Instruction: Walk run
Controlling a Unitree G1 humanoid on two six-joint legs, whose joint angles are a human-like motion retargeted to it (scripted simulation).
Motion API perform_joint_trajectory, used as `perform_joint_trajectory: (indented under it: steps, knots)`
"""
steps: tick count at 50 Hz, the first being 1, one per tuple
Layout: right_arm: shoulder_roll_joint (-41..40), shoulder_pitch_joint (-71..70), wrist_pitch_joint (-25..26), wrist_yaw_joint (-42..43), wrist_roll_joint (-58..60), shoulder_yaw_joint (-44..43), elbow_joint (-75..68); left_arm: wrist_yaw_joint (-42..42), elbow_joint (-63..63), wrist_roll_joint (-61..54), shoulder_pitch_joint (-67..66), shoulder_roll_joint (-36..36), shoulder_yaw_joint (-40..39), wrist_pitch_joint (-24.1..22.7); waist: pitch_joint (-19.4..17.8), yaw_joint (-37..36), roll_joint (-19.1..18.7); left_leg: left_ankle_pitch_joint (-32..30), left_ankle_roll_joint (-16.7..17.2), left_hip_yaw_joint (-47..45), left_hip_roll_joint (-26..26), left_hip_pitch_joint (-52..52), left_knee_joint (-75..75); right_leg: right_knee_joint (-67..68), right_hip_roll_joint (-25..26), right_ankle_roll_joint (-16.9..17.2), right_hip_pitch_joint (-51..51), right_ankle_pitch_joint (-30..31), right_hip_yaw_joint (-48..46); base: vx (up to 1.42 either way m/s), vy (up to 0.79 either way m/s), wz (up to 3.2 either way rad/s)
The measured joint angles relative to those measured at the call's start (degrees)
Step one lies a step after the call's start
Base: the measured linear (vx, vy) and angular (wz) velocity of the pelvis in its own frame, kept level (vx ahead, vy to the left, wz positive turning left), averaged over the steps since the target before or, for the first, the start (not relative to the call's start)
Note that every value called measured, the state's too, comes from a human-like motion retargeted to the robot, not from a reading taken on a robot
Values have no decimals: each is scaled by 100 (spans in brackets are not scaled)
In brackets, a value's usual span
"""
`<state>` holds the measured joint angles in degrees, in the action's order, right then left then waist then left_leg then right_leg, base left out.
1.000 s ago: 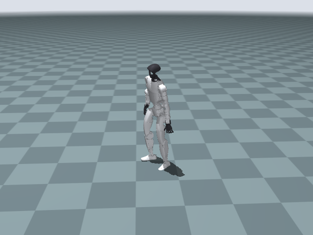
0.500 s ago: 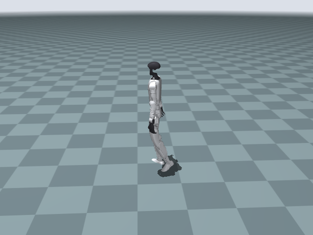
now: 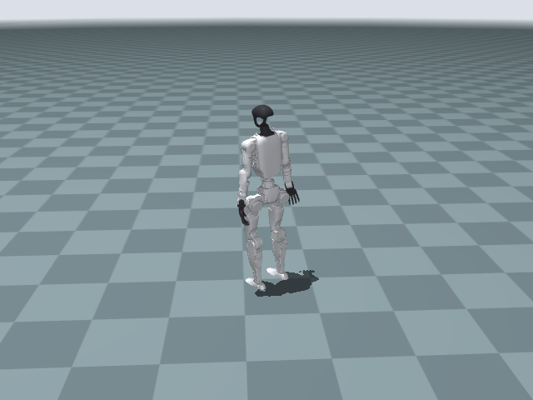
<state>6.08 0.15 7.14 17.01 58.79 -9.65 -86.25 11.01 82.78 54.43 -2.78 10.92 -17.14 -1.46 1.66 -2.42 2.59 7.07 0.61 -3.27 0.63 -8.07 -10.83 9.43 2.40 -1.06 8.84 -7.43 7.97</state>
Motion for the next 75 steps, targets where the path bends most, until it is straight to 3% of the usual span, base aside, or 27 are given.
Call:
perform_joint_trajectory:
  steps: [7, 8, 10, 13, 15, 19, 25, 33, 42, 47, 53, 58, 64, 70, 75]
  knots:
    - [-26, 147, 39, 378, -233, -10, -106, -132, -297, -156, 278, 135, 235, -82, -19, 118, 191, 113, -199, -855, -205, 100, 177, 299, 108, 226, 480, 126, 433, 0, 5, -114]
    - [-2, 152, 20, 446, -106, 56, -129, -160, -365, -194, 319, 132, 198, -97, -19, 70, 235, 136, -207, -1050, -258, 90, 186, 443, 99, 317, 638, 113, 349, -9, 1, -176]
    - [22, 156, 63, 611, 247, 312, -161, -161, -523, -310, 351, 123, 12, -162, -1, 11, 357, 201, -266, -1545, -338, 83, 206, 763, -242, 466, 920, -133, -815, -15, -6, -208]
    - [1, 232, 106, 722, 544, 471, -185, -96, -533, -583, 339, 196, -84, -289, 58, -79, 393, 238, -309, -2142, -453, 194, 328, 956, -564, 58, 901, -633, -2674, -7, -7, -181]
    - [-50, 315, 89, 661, 573, 423, -196, -124, -469, -691, 323, 218, -99, -255, 99, -181, 412, 259, -283, -2464, -498, 314, 427, 1044, -596, -84, 796, -764, -3300, -1, -5, -138]
    - [-108, 474, 64, 599, 346, 279, -244, -156, -284, -665, 269, 176, -168, -113, 144, -117, 429, 281, -232, -2767, -422, 581, 613, 915, -494, 9, 599, -622, -3288, 7, -2, -67]
    - [-62, 692, 54, 423, 94, 49, -462, -108, -69, -342, 39, 95, -130, -19, 214, -191, 337, 249, -13, -3248, -168, 1265, 1023, 16, -205, -403, -76, -213, -2915, 22, -1, -58]
    - [89, 704, 21, 383, 8, -254, -366, 20, -70, 9, -130, -187, 44, -152, 223, 154, -195, 173, 367, -3225, -275, 1622, 1083, -379, 2, -458, -548, -68, -2983, 14, 1, 1]
    - [98, 763, -1, 360, 4, -449, -366, -31, -304, -22, -32, -106, 76, -262, 269, -8, -399, 239, 596, -3219, -343, 1804, 900, -566, 29, -485, -916, -238, -2980, 16, -6, 5]
    - [67, 718, 16, 379, -86, -450, -332, -87, -411, -260, -34, -82, -39, -446, 246, 97, -268, 237, 476, -3007, -413, 1466, 60, -668, -213, -419, -1121, -372, -3181, 13, -8, 44]
    - [39, 443, -35, 485, -29, -267, -243, -163, -289, -246, 38, -55, -92, -432, 105, -54, 164, -284, 236, -2620, -600, 193, -2477, -706, -753, -279, -1192, -461, -3295, 4, -5, 25]
    - [212, 202, -164, 525, 1238, 162, 108, -179, -142, 105, -141, -87, -113, -358, 56, -417, 162, -128, 614, -2213, -594, -869, -3057, -736, -744, -262, -1229, -534, -3186, 13, 0, -18]
    - [107, -24, -394, 603, 1083, 269, 564, -195, 151, 330, -387, -116, -301, -146, -5, -688, 17, -232, 190, -2280, -467, -1482, -1481, -794, -514, -213, -1456, -727, -3129, 27, 2, -14]
    - [15, -259, -604, 424, 847, 402, 748, -5, 421, 276, -453, -91, -544, 126, -78, -853, 13, -656, -117, -1416, -66, -2041, -72, -840, -337, -102, -1794, -983, -3089, 37, 3, -12]
    - [89, -247, -758, 105, 1172, 652, 759, 117, 498, 390, -451, -26, -716, 243, 62, -1010, 173, -950, -356, -1167, -24, -2148, -357, -725, -355, 167, -2004, -1133, -2991, 49, 4, -26]
